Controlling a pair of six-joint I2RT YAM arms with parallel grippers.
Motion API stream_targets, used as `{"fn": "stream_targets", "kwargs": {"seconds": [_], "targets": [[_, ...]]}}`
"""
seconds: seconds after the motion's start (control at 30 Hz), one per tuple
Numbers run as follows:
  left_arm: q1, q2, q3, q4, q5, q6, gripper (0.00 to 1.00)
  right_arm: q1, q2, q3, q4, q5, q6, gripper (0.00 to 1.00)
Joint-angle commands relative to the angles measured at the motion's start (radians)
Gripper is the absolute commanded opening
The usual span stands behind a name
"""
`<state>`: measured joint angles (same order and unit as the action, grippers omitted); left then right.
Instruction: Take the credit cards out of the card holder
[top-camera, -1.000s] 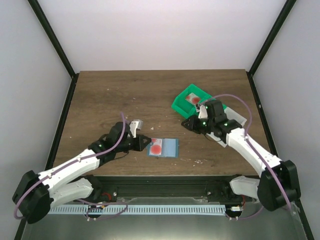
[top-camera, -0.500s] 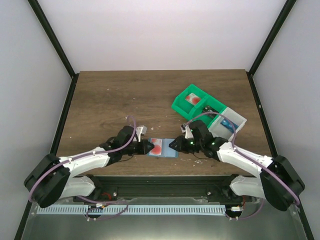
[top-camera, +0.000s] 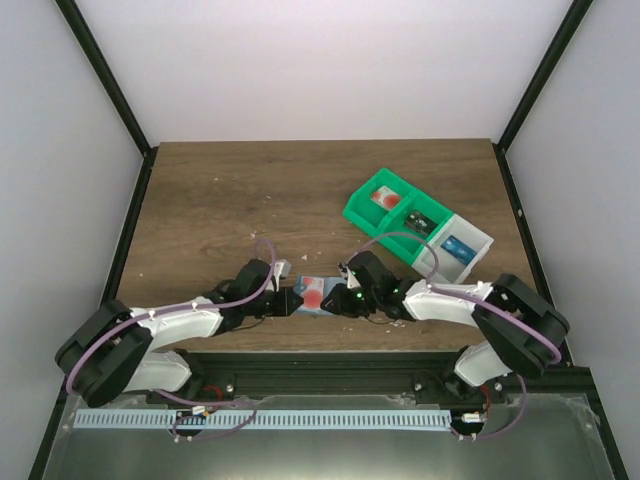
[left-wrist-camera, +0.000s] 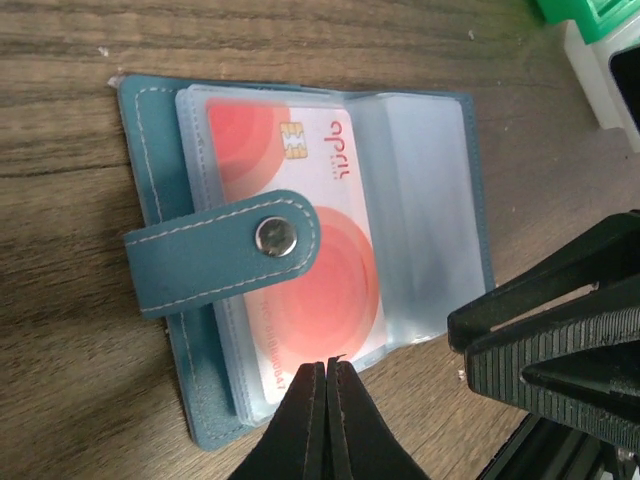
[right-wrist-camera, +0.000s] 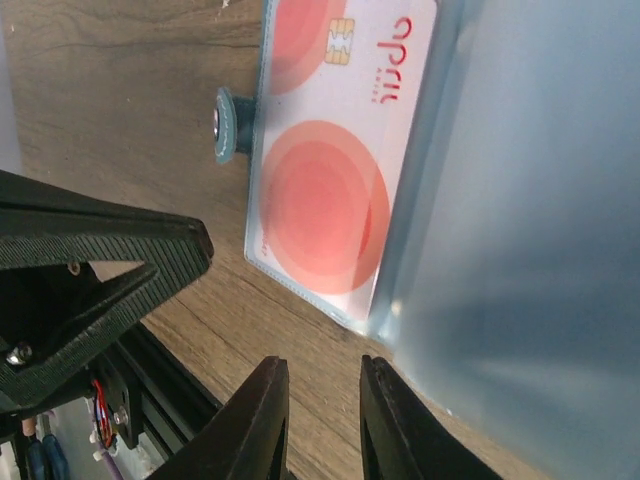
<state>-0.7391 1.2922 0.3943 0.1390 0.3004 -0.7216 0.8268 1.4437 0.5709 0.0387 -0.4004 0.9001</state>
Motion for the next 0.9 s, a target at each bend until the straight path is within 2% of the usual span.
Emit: {"fn": "stream_targets", "kwargs": {"seconds": [0.0, 0.3, 0.87], "targets": [[0.004, 0.009, -0.022, 0.051, 0.008, 0.011, 0.00, 0.015, 0.038, 0.046, 0.059, 0.016, 0.012, 0.22], [0.003, 0.028, -0.034, 0.109, 0.018, 0.008, 0.00, 0.016, 0.065, 0.054, 0.069, 0.059, 0.001, 0.22], [0.004, 0.080, -0.022, 0.090, -0.020, 0.041, 0.00, 0.018, 0.116, 0.072, 0.097, 0.103, 0.013, 0.22]]}}
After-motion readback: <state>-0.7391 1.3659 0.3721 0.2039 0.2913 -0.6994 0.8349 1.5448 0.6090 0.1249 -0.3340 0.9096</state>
